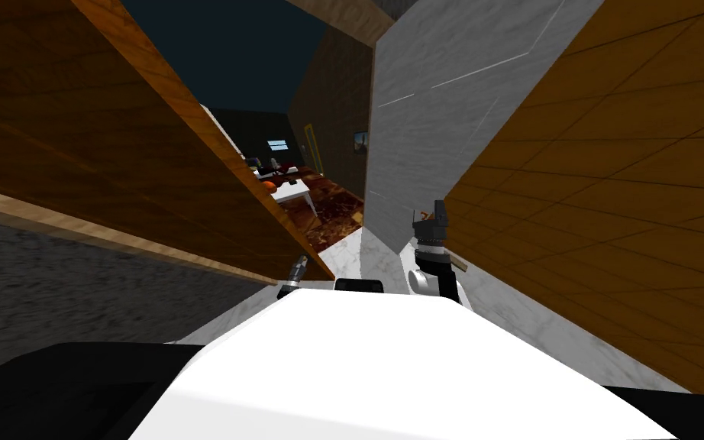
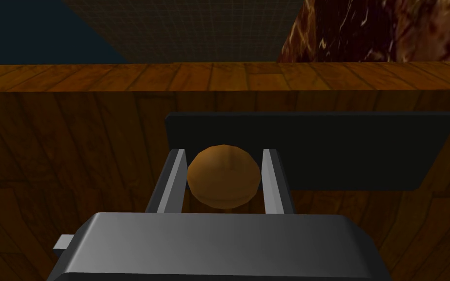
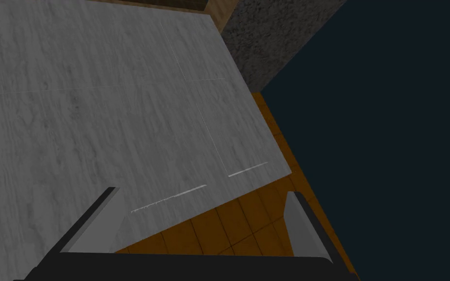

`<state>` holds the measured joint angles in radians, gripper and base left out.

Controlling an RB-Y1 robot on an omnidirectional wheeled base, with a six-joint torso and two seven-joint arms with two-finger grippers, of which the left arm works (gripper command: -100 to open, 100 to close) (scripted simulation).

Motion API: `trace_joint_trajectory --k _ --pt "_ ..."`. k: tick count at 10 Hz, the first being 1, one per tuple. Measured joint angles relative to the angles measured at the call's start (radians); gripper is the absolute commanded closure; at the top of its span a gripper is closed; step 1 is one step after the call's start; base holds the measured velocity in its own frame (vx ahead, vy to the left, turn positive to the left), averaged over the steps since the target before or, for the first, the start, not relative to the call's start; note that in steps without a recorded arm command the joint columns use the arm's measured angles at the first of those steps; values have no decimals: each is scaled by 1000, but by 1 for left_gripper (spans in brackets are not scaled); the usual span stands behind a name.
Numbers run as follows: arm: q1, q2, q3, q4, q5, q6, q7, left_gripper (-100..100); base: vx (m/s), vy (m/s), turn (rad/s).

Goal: Pull the door open

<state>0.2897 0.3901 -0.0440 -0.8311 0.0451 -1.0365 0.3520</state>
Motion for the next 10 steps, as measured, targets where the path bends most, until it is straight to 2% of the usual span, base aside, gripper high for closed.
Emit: trace_joint_trajectory --k 2,4,7,10 --pt "-30 -9 -3 6 12 27 -15 100 -247 75 -184" --pt "-78 -19 -4 42 28 40 -33 100 -241 62 -191" --pt "-111 -29 -7 40 46 85 -55 100 -186 61 -143" --pt "-157 -36 -9 55 63 112 -70 100 -222 67 -134"
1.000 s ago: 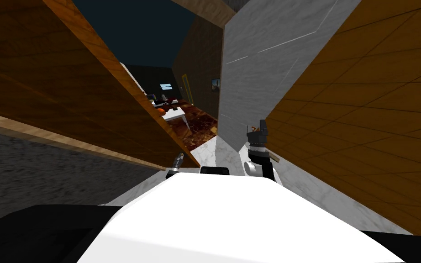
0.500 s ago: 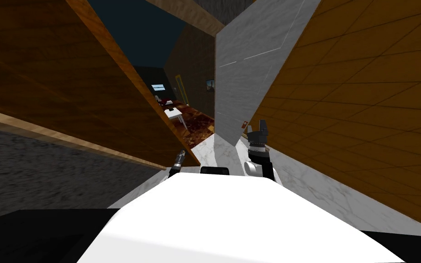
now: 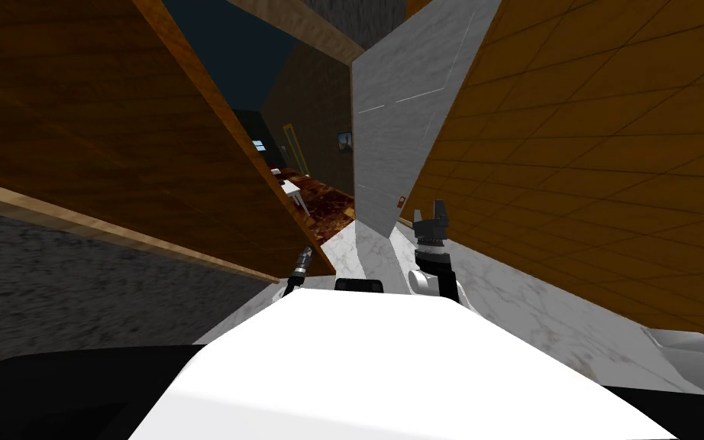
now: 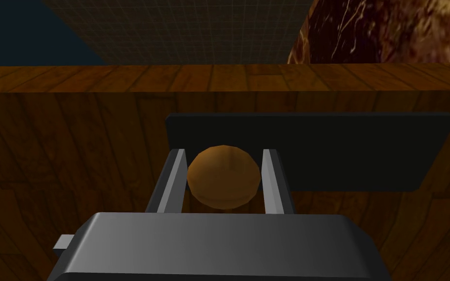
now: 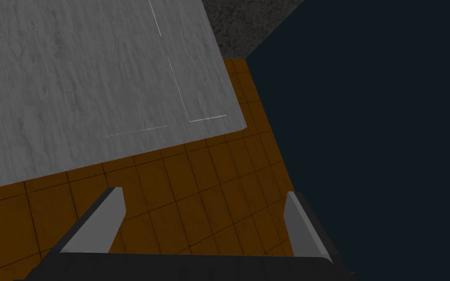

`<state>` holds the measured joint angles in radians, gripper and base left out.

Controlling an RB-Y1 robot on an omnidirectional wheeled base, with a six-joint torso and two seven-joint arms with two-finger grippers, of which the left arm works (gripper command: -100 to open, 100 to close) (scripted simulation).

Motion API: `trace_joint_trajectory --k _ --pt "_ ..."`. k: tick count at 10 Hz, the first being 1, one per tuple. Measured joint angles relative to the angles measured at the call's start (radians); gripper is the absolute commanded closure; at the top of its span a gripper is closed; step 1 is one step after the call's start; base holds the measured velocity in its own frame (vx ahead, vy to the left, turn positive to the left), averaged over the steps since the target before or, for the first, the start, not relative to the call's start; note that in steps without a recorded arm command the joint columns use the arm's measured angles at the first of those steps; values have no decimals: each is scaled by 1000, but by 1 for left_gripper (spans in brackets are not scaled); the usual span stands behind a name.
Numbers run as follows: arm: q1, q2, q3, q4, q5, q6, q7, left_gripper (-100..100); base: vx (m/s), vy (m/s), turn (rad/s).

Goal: Pull the door open

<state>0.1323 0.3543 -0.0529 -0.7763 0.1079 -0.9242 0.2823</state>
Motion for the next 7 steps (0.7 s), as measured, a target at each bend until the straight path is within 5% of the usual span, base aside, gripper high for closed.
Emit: trace_joint_trajectory --k 3,7 --pt "-26 -6 -2 14 11 23 -14 100 -165 21 -97" --pt "9 29 -39 14 -4 -37 26 100 -195 60 -109"
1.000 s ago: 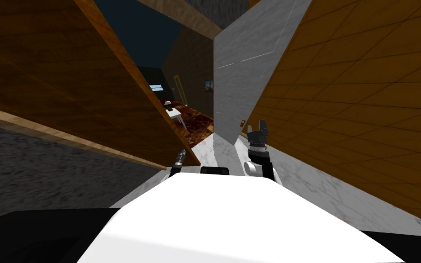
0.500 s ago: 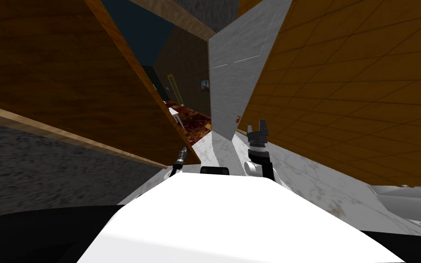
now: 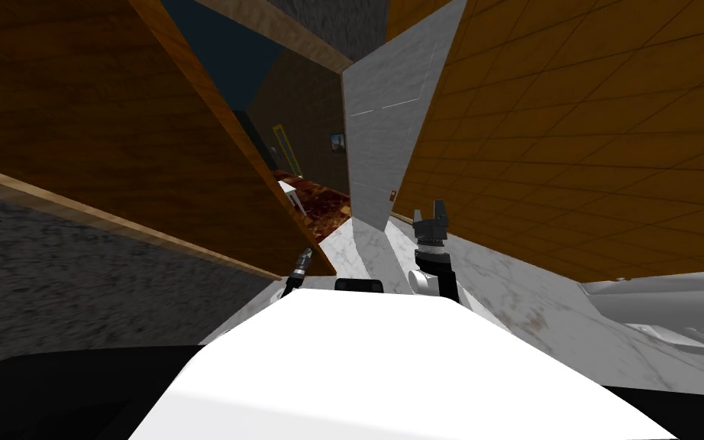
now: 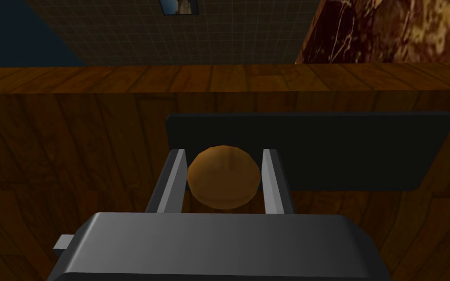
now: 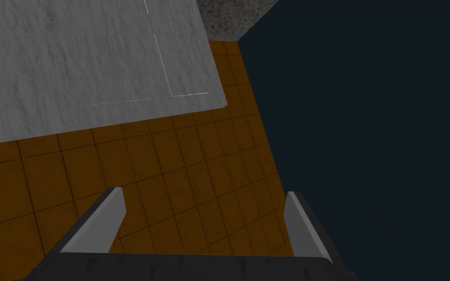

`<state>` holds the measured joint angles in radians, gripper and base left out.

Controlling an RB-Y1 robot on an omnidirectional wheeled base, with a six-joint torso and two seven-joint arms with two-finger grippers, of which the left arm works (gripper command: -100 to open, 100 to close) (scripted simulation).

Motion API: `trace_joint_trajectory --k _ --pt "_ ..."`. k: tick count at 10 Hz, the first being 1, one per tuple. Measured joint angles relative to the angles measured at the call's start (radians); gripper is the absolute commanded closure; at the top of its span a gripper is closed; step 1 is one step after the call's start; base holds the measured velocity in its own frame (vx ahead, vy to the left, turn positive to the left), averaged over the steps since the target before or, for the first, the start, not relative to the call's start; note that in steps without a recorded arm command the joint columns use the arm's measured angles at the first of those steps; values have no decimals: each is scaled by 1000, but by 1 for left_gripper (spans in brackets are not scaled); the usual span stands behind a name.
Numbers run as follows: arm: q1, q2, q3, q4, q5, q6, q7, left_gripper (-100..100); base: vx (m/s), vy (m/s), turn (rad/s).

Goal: Pull the door open

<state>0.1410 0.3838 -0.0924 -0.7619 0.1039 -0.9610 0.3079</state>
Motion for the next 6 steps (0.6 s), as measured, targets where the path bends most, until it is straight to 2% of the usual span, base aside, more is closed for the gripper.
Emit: trace_joint_trajectory --k 1,3,4,6 --pt "10 12 -10 5 -4 -21 12 100 -190 29 -71" --pt "37 32 -25 -7 -10 -42 32 100 -196 42 -69" --pt "46 40 -33 -7 -13 -55 40 100 -90 20 -16" --pt "60 46 -38 -7 -14 -63 44 100 -161 49 -134"
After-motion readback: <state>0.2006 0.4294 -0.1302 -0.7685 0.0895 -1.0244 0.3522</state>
